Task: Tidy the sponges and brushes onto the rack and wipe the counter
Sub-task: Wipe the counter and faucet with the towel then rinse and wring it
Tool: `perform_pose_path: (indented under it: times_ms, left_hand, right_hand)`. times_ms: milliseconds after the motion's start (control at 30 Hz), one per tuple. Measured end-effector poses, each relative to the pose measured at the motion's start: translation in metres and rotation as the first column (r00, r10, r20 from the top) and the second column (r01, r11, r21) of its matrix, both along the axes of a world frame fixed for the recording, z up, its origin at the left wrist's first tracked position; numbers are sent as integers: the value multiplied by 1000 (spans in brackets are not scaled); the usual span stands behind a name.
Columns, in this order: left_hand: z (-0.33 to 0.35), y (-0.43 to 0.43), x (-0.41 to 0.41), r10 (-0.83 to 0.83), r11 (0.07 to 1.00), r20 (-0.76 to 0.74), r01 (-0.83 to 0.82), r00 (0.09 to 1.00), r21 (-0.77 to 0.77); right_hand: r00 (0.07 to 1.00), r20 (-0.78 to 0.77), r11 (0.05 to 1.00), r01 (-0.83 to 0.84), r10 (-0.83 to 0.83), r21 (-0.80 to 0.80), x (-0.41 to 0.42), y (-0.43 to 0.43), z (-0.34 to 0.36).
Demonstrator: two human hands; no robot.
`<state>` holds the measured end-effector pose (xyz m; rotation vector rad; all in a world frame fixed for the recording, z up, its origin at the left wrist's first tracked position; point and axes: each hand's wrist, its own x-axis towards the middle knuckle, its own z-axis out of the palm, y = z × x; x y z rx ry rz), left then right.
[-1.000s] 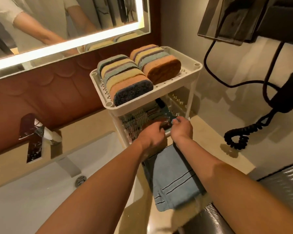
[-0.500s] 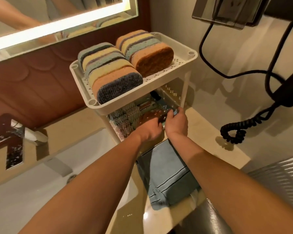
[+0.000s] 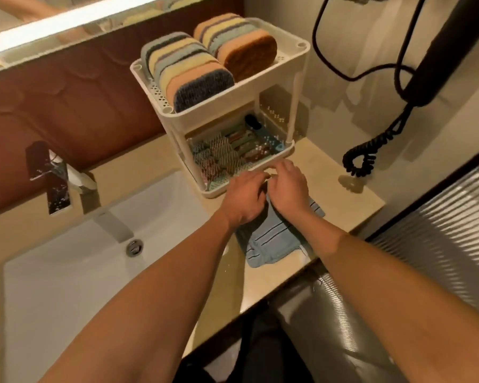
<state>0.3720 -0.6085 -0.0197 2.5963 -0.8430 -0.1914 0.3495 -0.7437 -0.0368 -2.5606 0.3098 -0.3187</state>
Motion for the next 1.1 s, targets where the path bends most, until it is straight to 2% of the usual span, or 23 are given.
perform_pose_path:
  times_ms: [33,100,167,267,533,767,900,1100]
  left_hand:
    - [-6,2,-10,1,1000,-13,-1,1000,-19]
    - [-23,6,-32,-7,1000,-57,6,998,-19]
    - [-38,9,-53,9,1000,-77,-7,997,29]
    - [-49,15,-71,42,998,-72,-40,996,38]
    - [-63,41,-113,97,994,-35,-95,995,61]
    - [-56,73,-146,193,976,-39,-187,981,107]
    - [-58,111,-171,227,964,0,-225,974,141]
    - [-55,162,-193,297,935,-27,-285,954,212]
  right_hand:
    - [997,-34,990,-76,73,-115,-9,-1,-5]
    - [969,-159,945,-223,188,-239,-28,-1,-18]
    - [937,-262,912,-303,232,-276,-46,0,-34]
    - [927,-274,876,-341,254,-342,-59,2,-40]
    - [896,-362,826,-399,259,-399,-90,25,-37]
    - [891,-340,812,-427,301,-399,-114,61,-37]
    - [889,-328,825,-431,319,-365,-132,99,-36]
    - [893,-304,822,-432,332,-371,-149,156,-37]
